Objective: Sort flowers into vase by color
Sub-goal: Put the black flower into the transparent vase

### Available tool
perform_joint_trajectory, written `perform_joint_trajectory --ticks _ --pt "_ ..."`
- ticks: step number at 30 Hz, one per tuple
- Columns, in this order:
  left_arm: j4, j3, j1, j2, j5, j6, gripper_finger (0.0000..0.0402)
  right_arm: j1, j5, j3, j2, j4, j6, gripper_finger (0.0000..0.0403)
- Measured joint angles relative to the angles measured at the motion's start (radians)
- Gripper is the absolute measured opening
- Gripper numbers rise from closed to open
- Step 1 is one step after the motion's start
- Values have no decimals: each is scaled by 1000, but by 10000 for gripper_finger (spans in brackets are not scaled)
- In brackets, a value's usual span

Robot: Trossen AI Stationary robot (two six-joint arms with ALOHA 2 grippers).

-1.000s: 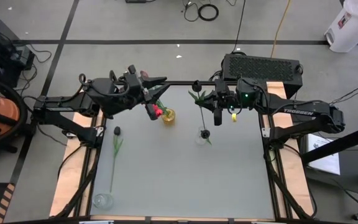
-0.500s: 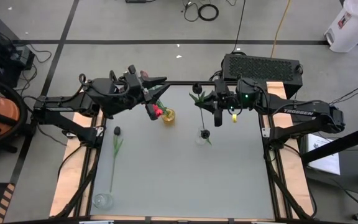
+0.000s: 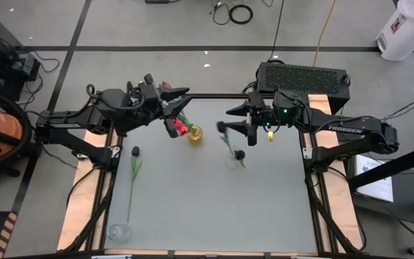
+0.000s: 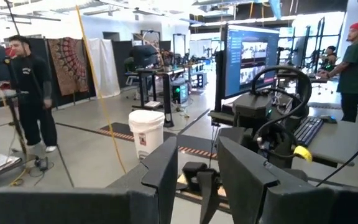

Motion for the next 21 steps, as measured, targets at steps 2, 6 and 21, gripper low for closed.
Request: perform_joint_trajectory --ticks 2,6,21 --pt "-15 0 0 -4 -14 0 121 0 0 0 -5 0 0 257" --pt "-31 0 0 -3 -15 -1 121 0 1 0 -26 7 0 277" --pt "-277 0 -2 -66 -22 -129 121 -1 6 0 -193 75 65 281"
